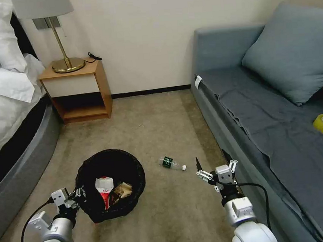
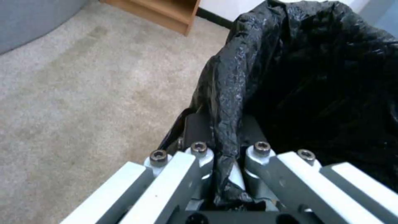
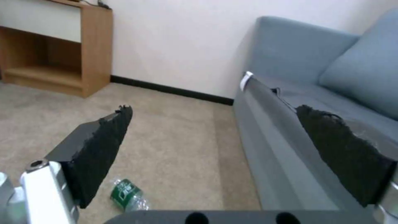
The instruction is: Pick up the trash bin, then pick up the garbage on the floor and place it into the trash bin.
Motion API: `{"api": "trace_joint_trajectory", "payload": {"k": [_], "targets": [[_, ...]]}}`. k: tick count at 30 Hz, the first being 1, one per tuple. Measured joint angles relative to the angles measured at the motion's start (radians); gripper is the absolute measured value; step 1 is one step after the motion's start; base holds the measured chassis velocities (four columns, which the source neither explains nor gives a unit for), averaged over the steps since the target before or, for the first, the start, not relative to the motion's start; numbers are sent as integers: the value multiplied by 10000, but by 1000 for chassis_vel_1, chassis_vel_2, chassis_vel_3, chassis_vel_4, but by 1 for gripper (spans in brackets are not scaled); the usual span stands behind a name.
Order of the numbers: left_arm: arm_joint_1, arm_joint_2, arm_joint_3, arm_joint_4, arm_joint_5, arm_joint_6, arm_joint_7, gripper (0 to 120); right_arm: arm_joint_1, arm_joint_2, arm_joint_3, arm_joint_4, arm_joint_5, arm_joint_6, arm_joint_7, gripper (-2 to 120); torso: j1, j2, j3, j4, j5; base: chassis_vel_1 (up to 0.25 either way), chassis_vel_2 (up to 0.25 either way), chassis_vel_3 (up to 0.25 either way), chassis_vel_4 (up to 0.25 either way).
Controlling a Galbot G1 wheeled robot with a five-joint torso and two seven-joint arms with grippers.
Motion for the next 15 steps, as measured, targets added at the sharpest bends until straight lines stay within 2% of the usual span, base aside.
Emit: {"api": "trace_joint_trajectory", "payload": {"k": [7,15], "targets": [[35,0,-10,-50,-2,11,-13,4,-563,563,624,62,-720,522,-121,100,0,0,0,0,-1,0,0,0,0],[30,38,26,1,-8,14,17,4,-776,466,996,287,-542,514,-381,100,0,0,0,0,-1,0,0,0,0]]}}
